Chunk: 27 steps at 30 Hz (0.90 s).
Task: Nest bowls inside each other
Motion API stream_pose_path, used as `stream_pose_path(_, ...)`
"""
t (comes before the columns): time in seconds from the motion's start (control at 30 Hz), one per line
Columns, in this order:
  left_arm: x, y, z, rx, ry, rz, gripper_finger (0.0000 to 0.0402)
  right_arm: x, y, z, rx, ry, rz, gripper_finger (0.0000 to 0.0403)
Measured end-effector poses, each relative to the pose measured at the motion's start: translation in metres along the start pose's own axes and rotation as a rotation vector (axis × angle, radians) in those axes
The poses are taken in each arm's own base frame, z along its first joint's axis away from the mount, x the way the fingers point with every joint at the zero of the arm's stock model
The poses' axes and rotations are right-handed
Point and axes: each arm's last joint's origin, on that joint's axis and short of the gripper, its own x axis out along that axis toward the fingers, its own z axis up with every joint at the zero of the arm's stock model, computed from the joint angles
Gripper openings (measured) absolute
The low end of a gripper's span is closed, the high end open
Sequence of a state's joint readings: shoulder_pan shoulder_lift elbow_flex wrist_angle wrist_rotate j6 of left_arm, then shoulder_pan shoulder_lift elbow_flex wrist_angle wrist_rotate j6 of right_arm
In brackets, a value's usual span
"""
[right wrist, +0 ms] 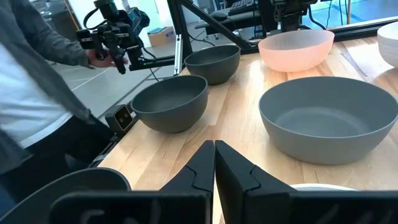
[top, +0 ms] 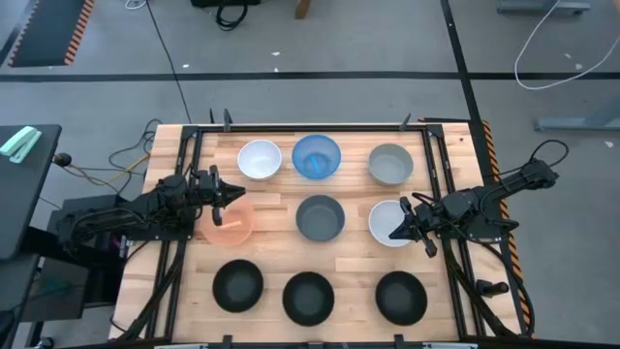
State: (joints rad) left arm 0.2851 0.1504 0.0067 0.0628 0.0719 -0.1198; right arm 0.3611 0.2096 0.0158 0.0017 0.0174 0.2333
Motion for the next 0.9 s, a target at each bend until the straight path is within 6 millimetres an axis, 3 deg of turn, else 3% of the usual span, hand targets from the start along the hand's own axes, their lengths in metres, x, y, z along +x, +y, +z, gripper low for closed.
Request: stream_pose_path(0.9,-0.0001,-0.0006,0.0052,0.003,-0.054,-0.006,0.0046,-0.0001,-0.0008,0.0027,-0.051,-0.035,-0.041,0.0019)
